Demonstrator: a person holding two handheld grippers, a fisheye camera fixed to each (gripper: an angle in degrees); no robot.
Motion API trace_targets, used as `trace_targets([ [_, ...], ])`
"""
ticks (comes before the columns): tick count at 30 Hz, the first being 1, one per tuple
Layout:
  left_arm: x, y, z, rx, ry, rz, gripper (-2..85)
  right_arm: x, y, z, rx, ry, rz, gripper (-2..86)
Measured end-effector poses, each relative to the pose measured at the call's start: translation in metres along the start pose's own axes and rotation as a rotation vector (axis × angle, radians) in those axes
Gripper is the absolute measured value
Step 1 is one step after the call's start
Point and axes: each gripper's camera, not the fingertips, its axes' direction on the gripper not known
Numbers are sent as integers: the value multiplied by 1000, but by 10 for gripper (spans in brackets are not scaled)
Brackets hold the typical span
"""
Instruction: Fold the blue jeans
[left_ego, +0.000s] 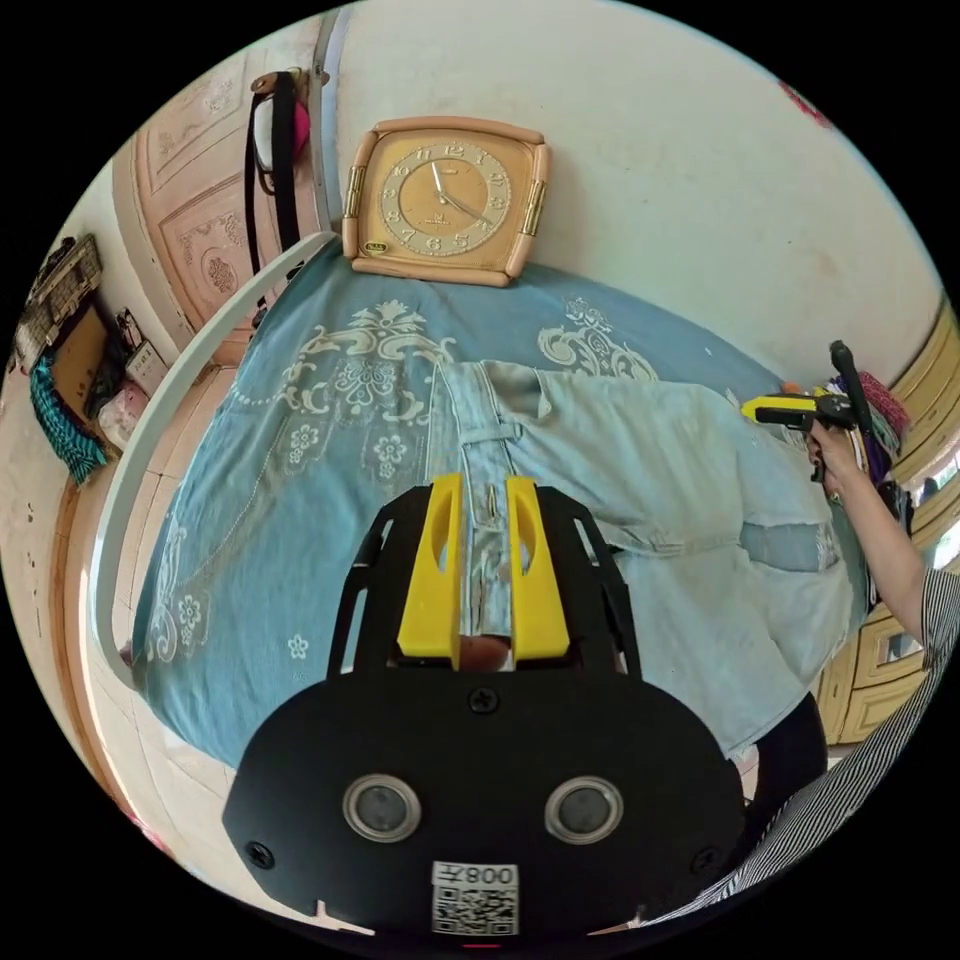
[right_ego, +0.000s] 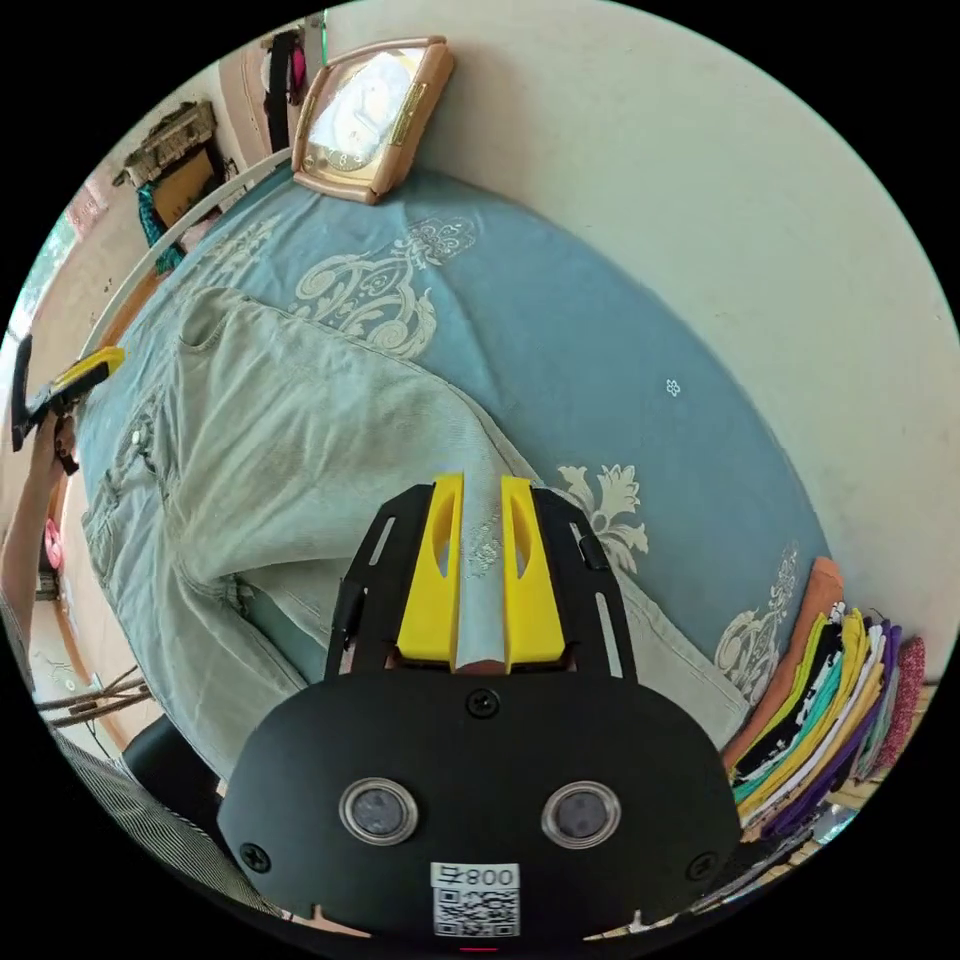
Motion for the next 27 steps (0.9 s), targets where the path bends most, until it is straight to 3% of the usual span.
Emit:
trace_targets([
  [6,15,29,28,-95,-26,27,95,-197,-31,30,50,-67,-437,78],
  [10,18,30,50,-152,-107,20,87,-278,-61,72,-4,-68,-539,80],
  [15,27,36,50,-126,-180,25,60,-312,-75,112,-54,43,-549,73],
  [18,28,44,40,-73,-79,-5,38,-323,-73,115,-28,59,-574,67],
  [21,37,50,51,-132,-153,11,37,-331,-73,119,-18,77,-583,55],
  [27,30,62,54,-126,-91,-40,11,-322,-85,117,-28,-52,-500,38],
])
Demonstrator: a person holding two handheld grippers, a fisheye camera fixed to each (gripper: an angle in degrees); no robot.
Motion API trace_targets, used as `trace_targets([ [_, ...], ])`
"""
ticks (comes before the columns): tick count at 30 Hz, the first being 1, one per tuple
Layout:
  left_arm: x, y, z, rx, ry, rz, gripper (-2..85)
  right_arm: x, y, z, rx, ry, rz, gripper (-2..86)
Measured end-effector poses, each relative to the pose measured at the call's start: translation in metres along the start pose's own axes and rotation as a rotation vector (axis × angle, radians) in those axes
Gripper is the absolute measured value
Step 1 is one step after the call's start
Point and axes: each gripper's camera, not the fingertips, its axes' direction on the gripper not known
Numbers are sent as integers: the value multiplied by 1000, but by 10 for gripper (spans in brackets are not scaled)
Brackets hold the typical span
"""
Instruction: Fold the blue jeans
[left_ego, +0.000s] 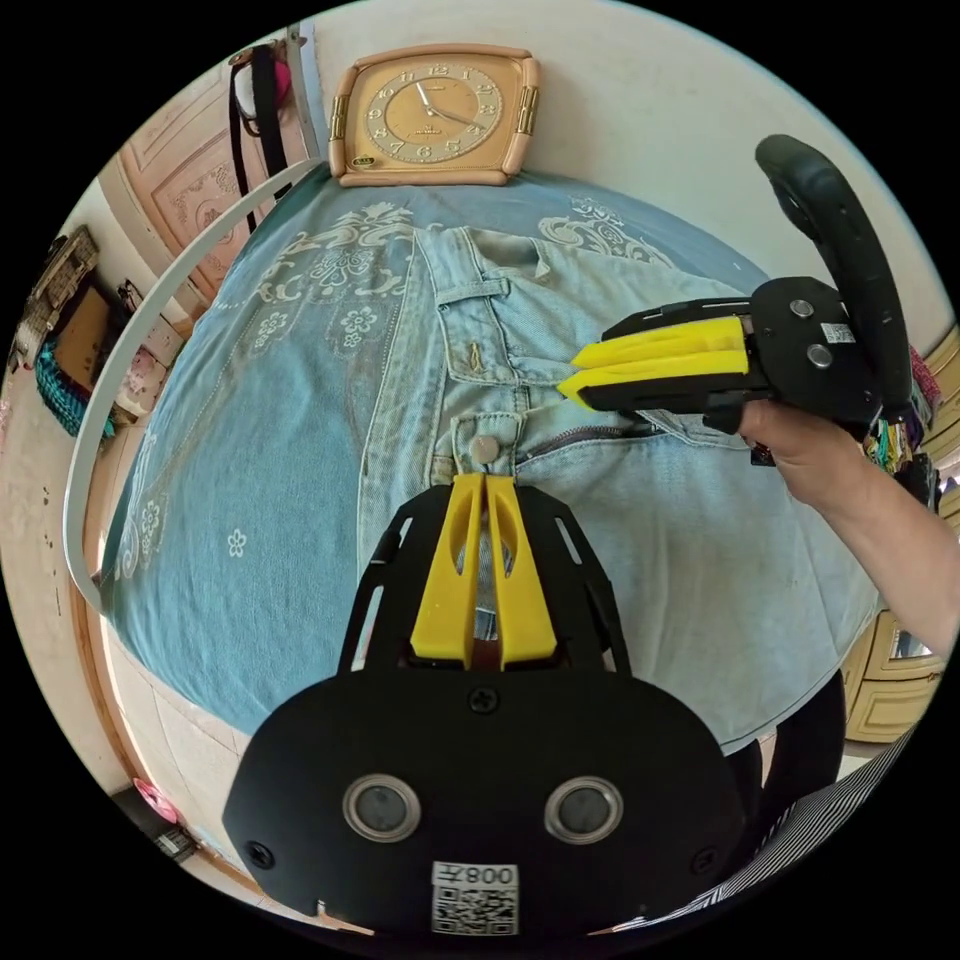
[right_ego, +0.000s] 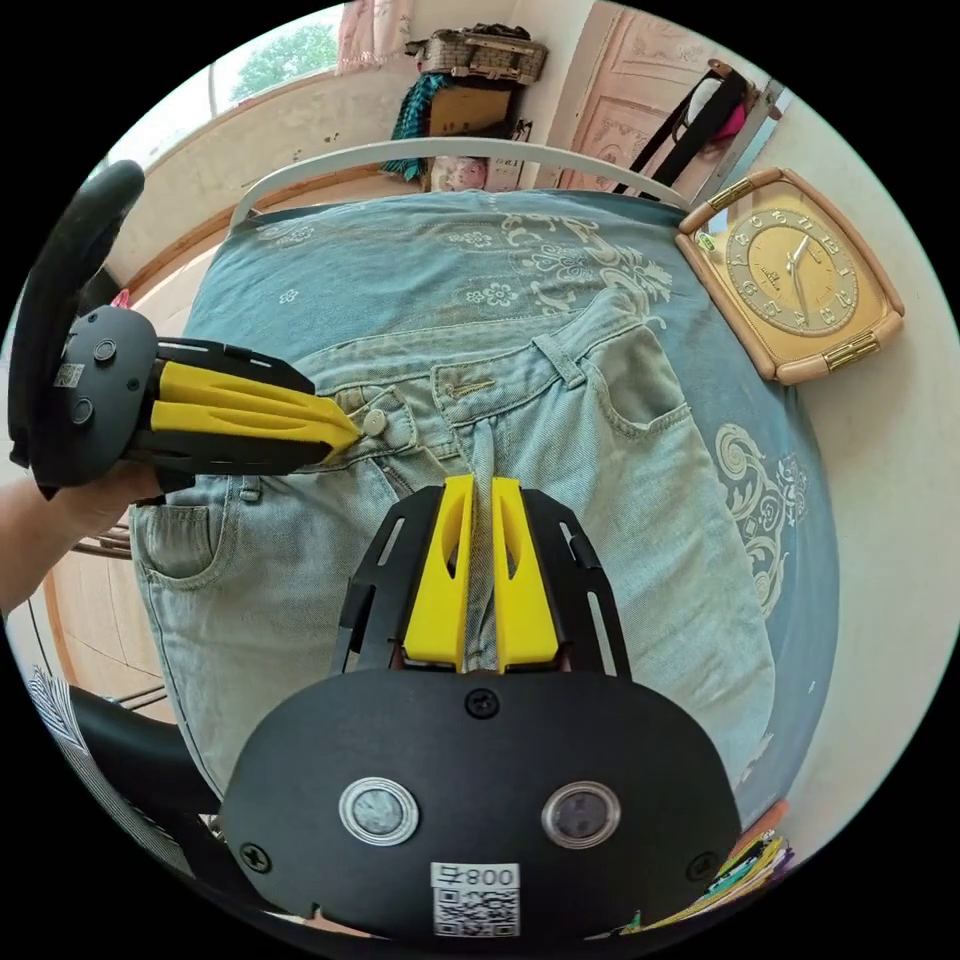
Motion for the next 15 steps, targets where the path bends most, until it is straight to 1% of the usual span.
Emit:
trace_targets([
  [2,-5,7,-10,68,31,-30,6,13,2,-9,51,-112,59,34],
  [4,-6,10,-20,117,31,-39,4,32,10,-25,146,-254,135,28],
  [6,-6,9,-26,154,34,-41,3,43,16,-36,213,-363,157,26],
  [7,-5,7,-27,168,21,-35,3,46,20,-44,261,-408,150,26],
  [9,-5,1,-22,160,18,-24,2,47,22,-49,293,-441,137,26],
  [11,-6,-2,-10,129,-6,-32,2,40,17,-45,256,-442,77,27],
  [13,-10,2,-2,96,-1,-51,2,19,5,-20,123,-378,-23,30],
  [14,-14,9,-4,117,-23,-92,2,13,2,-10,76,-352,-46,32],
  [15,-17,14,-8,133,-42,-111,2,-2,-2,11,-25,-282,-96,35],
])
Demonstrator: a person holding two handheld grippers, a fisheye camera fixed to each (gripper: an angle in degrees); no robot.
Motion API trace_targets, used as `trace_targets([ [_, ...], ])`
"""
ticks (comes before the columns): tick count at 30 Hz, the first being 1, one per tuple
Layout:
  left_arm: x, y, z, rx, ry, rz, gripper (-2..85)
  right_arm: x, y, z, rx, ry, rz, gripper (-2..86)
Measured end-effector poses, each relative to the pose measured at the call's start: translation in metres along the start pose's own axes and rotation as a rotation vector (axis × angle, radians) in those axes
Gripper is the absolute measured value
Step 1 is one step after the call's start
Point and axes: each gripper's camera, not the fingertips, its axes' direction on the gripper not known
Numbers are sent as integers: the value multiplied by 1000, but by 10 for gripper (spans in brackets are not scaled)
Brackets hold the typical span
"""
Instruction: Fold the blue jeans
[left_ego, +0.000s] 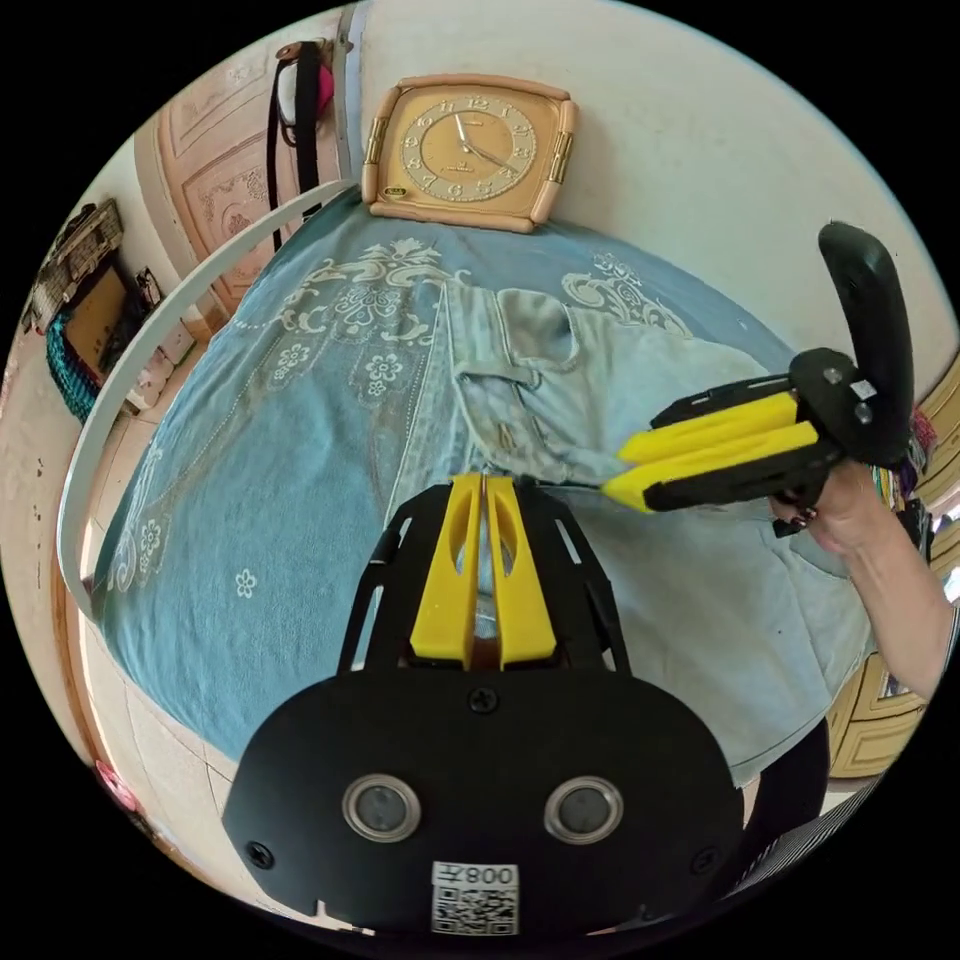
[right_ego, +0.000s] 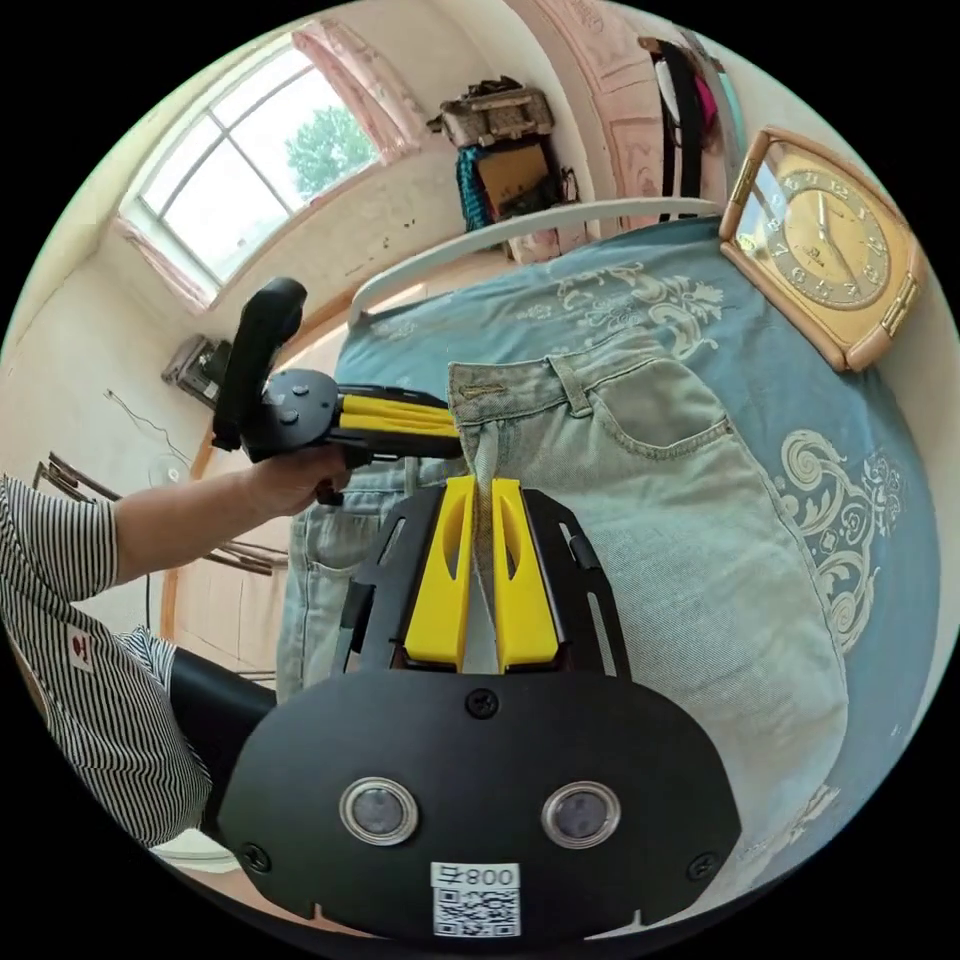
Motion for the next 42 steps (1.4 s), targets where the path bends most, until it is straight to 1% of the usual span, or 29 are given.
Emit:
trace_targets([
  [1,-7,7,-9,31,-5,-35,2,-7,-2,21,-79,72,-24,37],
  [3,-13,16,-23,104,32,-64,2,-18,0,24,-40,134,-69,39],
  [5,-6,15,-27,137,135,-23,2,-22,0,27,-48,153,-70,40],
  [6,-2,13,-24,127,150,-7,2,-22,2,28,-39,148,-63,40],
  [7,6,8,-12,70,153,29,2,-20,4,28,-33,123,-51,38],
  [8,12,5,6,-31,101,56,2,-18,5,27,-30,105,-42,37],
  [9,15,4,16,-86,56,83,1,-15,8,21,-15,68,-8,34],
  [10,19,9,25,-94,8,126,1,-12,14,11,23,29,27,28],
  [12,17,12,23,-83,16,120,1,-10,30,-8,108,-7,68,15],
  [15,18,17,16,-71,-4,117,1,-11,58,-24,196,29,142,8],
  [17,23,21,9,-35,-13,124,1,-9,63,-4,95,82,169,5],
  [18,24,22,10,-42,-19,129,1,-5,63,19,-10,89,193,4],
  [19,24,23,18,-94,-59,135,1,-5,67,27,15,96,205,3],
  [20,22,26,19,-74,-49,147,1,-6,69,27,24,96,203,3],
  [22,16,24,17,-99,-11,117,1,-12,68,30,-35,129,182,3],
  [24,13,26,3,-47,-8,91,2,-16,71,26,-48,151,163,2],
  [26,17,30,-16,27,50,107,2,-17,84,10,14,115,185,2],
  [28,25,31,-18,39,94,148,3,-15,113,-12,108,124,260,2],
  [30,33,31,-4,-15,89,185,3,-8,133,-11,109,120,339,2],
  [31,37,32,13,-94,50,222,4,-2,142,3,50,97,374,2],
  [32,37,36,19,-82,44,237,6,0,146,13,8,94,388,2],
  [33,34,37,17,-76,58,225,6,2,155,23,-7,99,417,2],
  [34,30,35,14,-120,84,193,8,3,162,18,17,69,437,2],
  [35,25,38,2,-91,87,173,10,3,166,14,22,50,447,3],
  [36,23,42,-6,-66,86,171,11,0,176,0,86,38,460,3],
  [37,17,50,-21,-34,76,163,15,-6,188,-16,149,47,453,4],
  [39,3,67,-43,-5,65,137,27,-18,209,-33,188,78,440,6],
  [42,-26,102,-70,-19,34,63,68,-47,242,-38,180,43,414,14],
])
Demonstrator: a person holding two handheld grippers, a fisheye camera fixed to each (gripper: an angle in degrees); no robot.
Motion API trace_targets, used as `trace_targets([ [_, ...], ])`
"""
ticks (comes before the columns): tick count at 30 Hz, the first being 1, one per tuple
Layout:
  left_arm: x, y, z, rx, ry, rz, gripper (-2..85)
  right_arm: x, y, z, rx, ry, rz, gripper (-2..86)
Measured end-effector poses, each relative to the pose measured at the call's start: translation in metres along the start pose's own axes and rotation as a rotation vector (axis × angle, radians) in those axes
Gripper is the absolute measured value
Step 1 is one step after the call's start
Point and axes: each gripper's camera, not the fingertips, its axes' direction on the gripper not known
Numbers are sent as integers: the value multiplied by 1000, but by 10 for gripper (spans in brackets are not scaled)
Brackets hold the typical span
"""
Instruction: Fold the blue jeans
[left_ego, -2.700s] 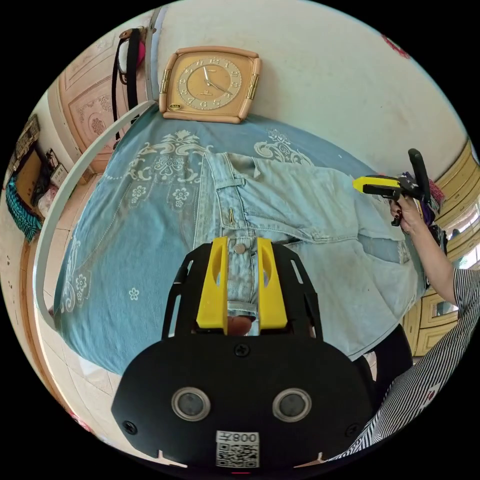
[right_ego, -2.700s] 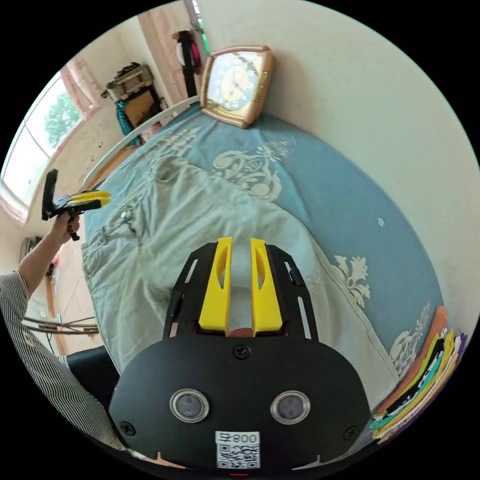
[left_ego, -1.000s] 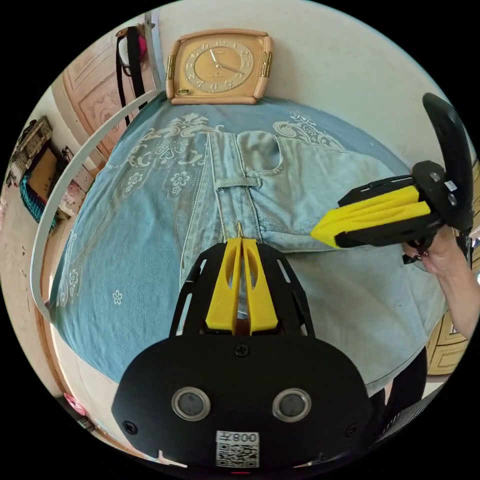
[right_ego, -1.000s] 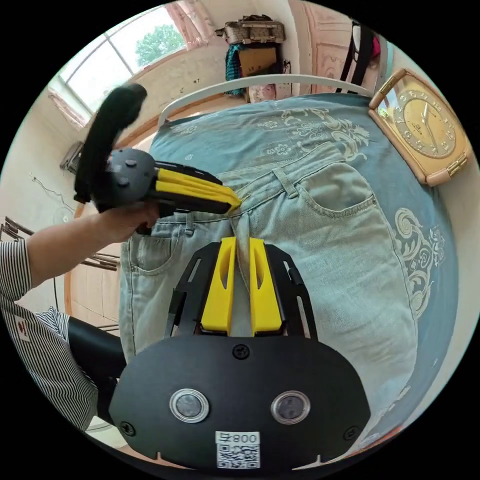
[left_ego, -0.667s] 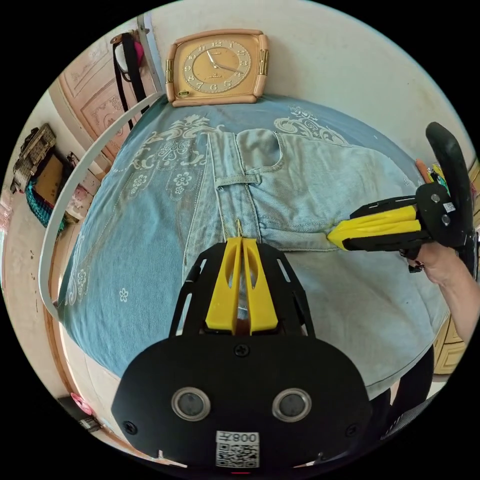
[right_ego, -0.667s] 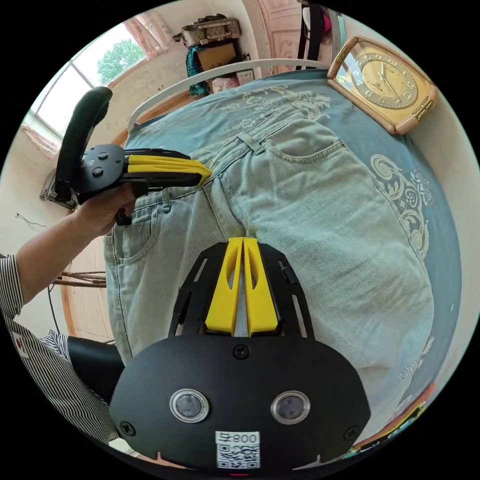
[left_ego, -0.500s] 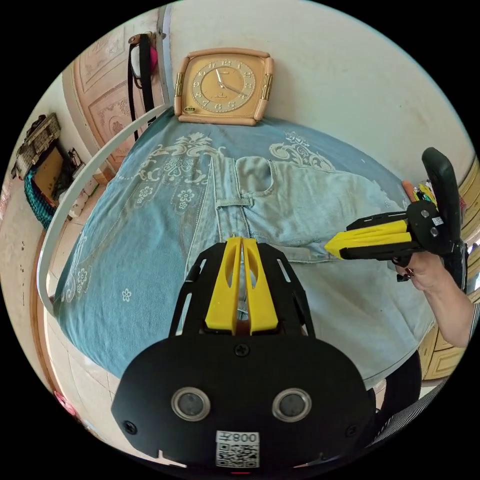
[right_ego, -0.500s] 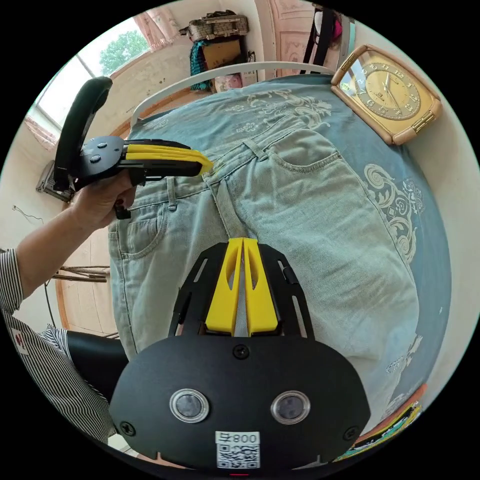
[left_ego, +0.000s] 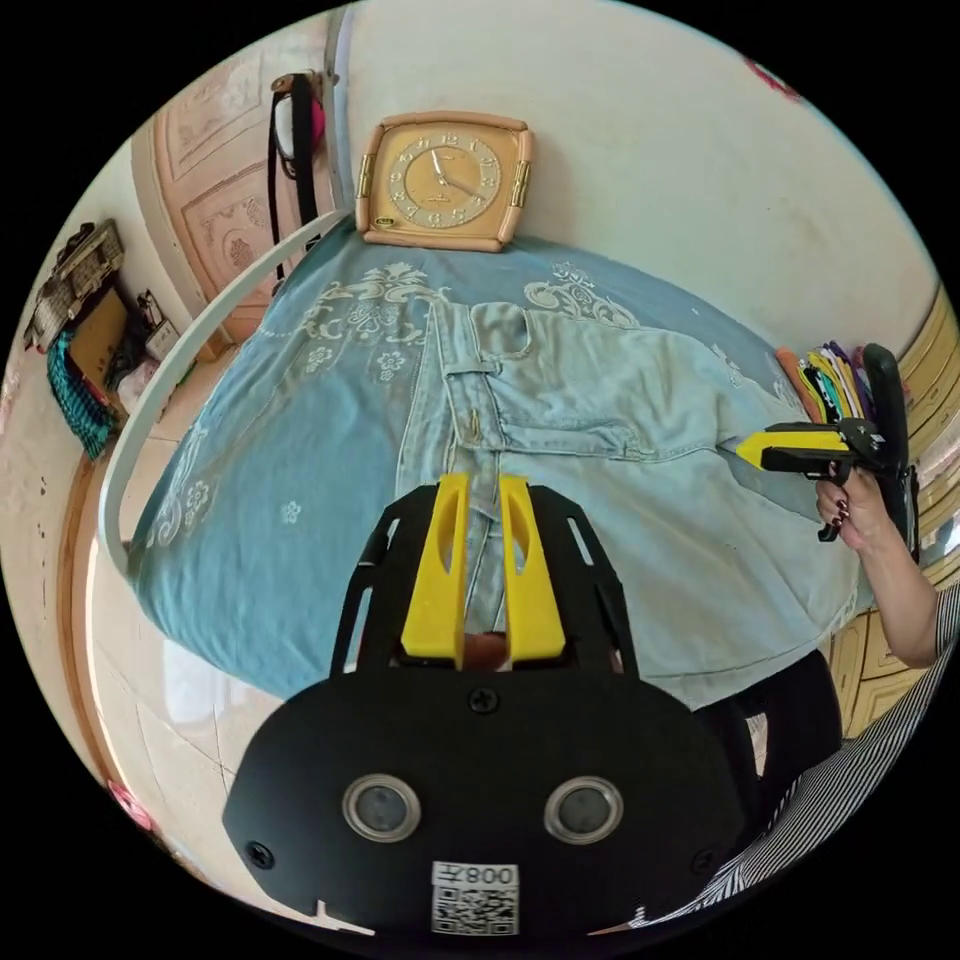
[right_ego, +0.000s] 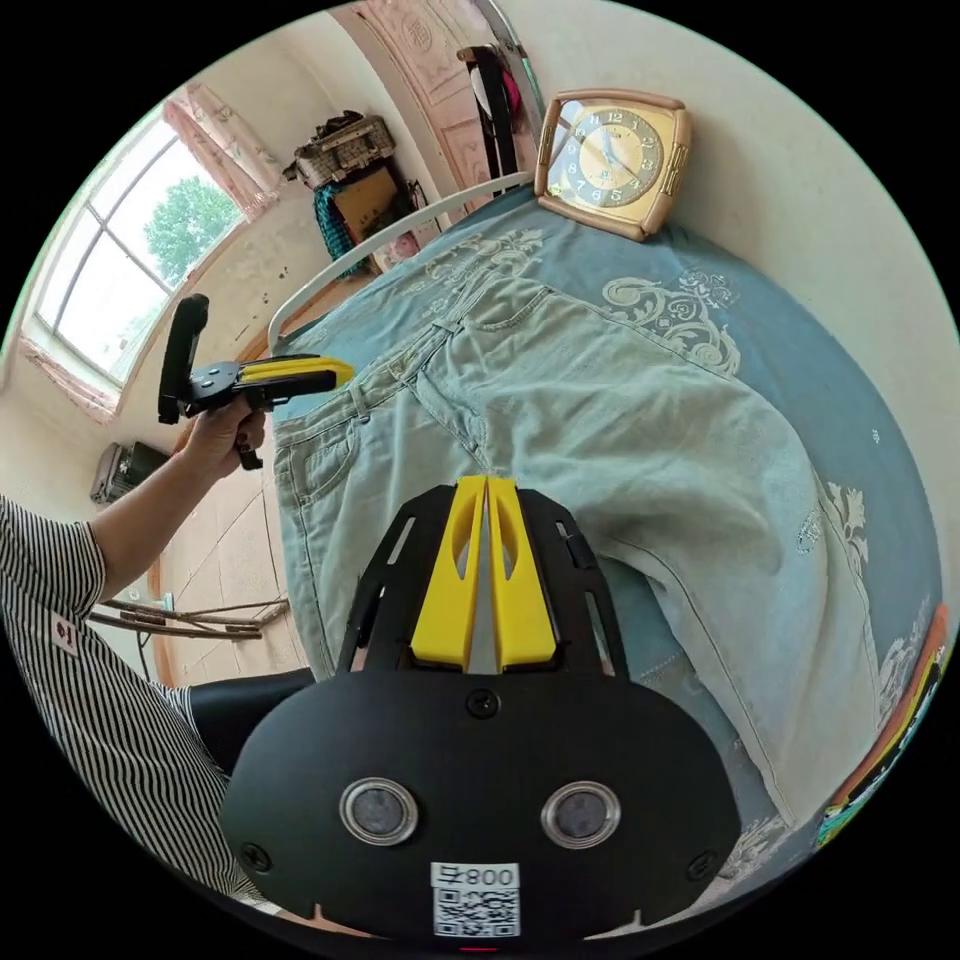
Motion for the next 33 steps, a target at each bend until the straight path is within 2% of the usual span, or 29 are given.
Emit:
trace_targets([
  [2,-22,29,-8,-59,-39,-109,104,-17,24,6,-44,-40,-36,23],
  [4,-38,49,-7,-86,-43,-221,117,-45,53,25,-143,13,-103,41],
  [6,-50,65,0,-107,24,-321,121,-63,74,39,-211,46,-140,50],
  [8,-58,77,16,-112,175,-427,107,-76,92,53,-275,83,-180,57],
  [10,-58,77,26,-121,234,-453,85,-80,112,69,-304,139,-173,56],
  [16,-40,67,-8,-2,158,-395,47,-84,140,63,-292,86,-176,10],
  [19,-26,66,5,-104,33,-377,55,-78,154,59,-273,88,-162,6],
  [21,-17,66,-2,-58,-32,-385,62,-66,159,48,-263,38,-120,3],
  [24,19,52,-24,90,-112,-295,62,-36,168,10,-155,17,-55,0],
  [26,67,23,-16,132,19,-129,51,-8,173,-9,-96,90,9,-1],
  [29,149,-24,18,101,212,109,33,47,181,-19,-75,178,134,-1],
  [33,239,-74,68,44,305,287,12,93,200,-6,-155,239,226,1],
])
